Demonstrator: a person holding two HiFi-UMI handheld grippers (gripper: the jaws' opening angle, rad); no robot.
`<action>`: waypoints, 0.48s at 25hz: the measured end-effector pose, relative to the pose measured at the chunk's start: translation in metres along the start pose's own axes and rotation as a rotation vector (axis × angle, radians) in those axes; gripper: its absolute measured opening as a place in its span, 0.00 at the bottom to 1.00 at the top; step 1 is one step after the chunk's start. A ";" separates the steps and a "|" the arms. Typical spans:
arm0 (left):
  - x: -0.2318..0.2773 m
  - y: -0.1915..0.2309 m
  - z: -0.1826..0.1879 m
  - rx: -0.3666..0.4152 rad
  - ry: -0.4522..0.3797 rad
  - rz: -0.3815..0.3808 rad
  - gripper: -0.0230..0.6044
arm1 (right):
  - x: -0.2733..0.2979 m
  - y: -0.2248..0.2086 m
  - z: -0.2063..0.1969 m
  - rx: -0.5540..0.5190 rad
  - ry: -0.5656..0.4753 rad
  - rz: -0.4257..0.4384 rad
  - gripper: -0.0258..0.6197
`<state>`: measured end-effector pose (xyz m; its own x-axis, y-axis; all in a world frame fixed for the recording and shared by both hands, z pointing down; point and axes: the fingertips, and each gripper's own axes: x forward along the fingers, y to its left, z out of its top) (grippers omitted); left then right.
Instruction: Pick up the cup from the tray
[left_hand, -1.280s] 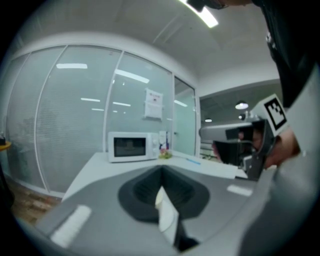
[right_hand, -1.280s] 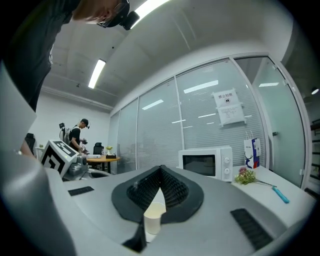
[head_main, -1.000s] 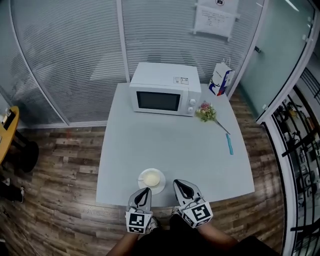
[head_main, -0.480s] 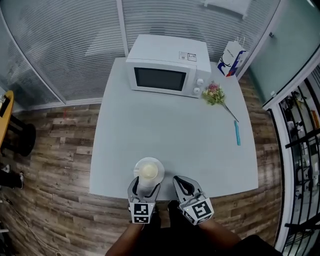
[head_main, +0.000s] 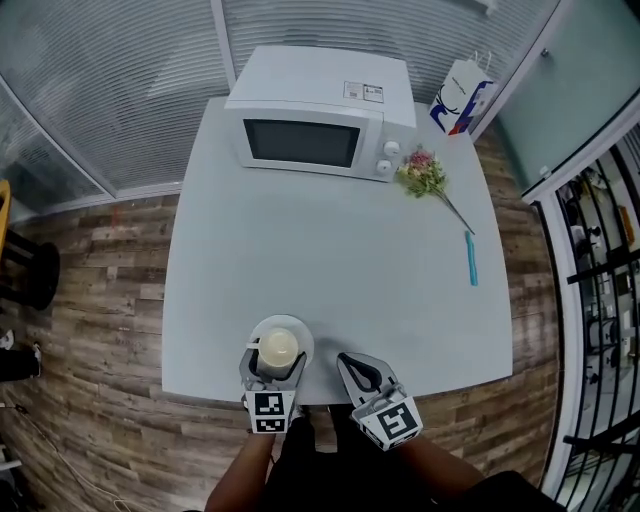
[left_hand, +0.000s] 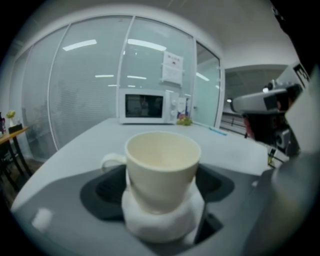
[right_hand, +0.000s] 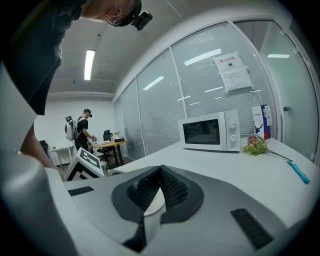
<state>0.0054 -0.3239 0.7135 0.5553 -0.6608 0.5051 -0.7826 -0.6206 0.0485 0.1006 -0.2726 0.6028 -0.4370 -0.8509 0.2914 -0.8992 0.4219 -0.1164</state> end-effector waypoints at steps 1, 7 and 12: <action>0.003 0.001 0.000 0.003 0.004 0.000 0.73 | 0.001 -0.001 -0.001 0.003 0.004 0.005 0.02; 0.014 0.006 0.003 0.027 0.005 0.016 0.72 | 0.010 -0.003 0.002 0.016 0.004 0.018 0.02; 0.014 0.006 0.004 0.041 -0.005 0.003 0.72 | 0.011 0.000 0.002 -0.005 0.009 0.035 0.02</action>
<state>0.0101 -0.3386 0.7174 0.5540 -0.6648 0.5011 -0.7722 -0.6352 0.0111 0.0960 -0.2825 0.6045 -0.4679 -0.8329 0.2957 -0.8832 0.4528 -0.1221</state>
